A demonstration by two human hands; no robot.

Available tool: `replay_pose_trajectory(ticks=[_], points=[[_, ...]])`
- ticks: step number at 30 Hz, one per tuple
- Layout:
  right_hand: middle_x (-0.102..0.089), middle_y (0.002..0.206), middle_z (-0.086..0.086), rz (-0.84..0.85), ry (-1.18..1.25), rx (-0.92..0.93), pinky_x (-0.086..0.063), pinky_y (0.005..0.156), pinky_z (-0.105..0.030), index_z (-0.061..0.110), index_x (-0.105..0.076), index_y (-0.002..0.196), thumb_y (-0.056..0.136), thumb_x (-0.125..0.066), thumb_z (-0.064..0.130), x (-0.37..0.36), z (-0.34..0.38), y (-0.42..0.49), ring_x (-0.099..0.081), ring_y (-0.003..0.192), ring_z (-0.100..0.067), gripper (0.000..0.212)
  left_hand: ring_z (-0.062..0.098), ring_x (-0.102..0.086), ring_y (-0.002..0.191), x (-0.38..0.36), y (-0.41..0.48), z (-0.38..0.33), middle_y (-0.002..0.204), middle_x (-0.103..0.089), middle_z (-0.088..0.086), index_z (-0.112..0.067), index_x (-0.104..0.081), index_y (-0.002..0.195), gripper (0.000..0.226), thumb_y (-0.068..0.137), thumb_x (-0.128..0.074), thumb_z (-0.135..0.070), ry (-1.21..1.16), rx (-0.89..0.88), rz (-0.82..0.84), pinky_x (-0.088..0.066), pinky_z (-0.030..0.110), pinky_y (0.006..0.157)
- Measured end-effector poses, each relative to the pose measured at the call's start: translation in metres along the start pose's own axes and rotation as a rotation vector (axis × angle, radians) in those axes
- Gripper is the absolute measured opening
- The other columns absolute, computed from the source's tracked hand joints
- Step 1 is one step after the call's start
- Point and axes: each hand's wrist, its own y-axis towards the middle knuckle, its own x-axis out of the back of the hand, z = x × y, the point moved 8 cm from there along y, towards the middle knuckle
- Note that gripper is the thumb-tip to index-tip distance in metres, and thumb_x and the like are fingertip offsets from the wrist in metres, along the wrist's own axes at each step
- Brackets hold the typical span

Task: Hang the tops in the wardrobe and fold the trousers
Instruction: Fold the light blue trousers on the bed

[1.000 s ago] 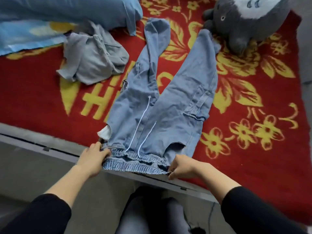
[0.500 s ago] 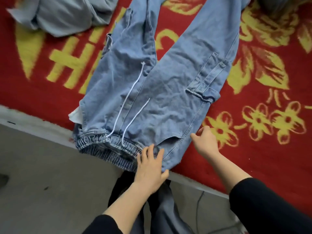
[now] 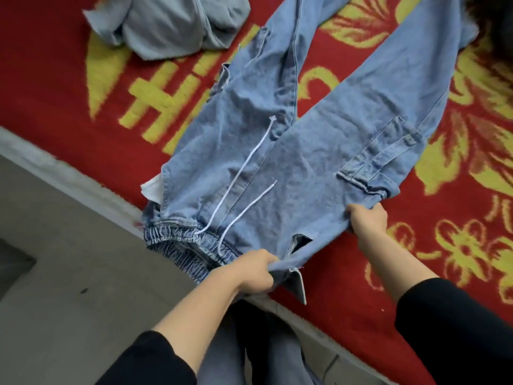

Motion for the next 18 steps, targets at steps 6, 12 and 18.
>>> replay_pose_trajectory(ticks=[6,12,18], points=[[-0.056,0.111,-0.023,-0.104,-0.345,0.026,-0.045,0.089,-0.046,0.003,-0.053,0.109,0.072,-0.058,0.016,0.011,0.030,-0.007,-0.055,0.102,-0.038,0.040,0.021,-0.050,0.079,-0.035,-0.020,-0.010,0.085,-0.053,0.002,-0.022,-0.048,0.079,0.018,0.077,-0.065,-0.028,-0.112,-0.081,0.182,-0.035,0.029,0.058],[-0.021,0.147,-0.016,-0.241,-0.863,0.322,-0.025,0.104,-0.048,-0.001,-0.026,0.137,0.073,-0.069,0.013,-0.014,0.054,-0.041,-0.022,0.132,-0.031,0.079,0.016,-0.052,0.103,0.011,-0.008,0.026,0.104,-0.053,-0.006,-0.031,-0.055,0.101,0.040,0.074,-0.062,-0.059,0.040,-0.022,-0.164,-0.046,0.034,0.087],[-0.019,0.149,-0.015,-0.230,-1.058,0.531,-0.021,0.098,-0.046,0.003,-0.017,0.145,0.070,-0.063,0.003,-0.013,0.026,-0.034,-0.014,0.127,-0.024,0.089,0.029,-0.038,0.118,-0.007,0.003,0.022,0.122,-0.041,0.007,-0.020,-0.039,0.123,0.061,0.079,-0.058,-0.058,0.441,-0.024,-0.293,-0.037,0.043,0.093]])
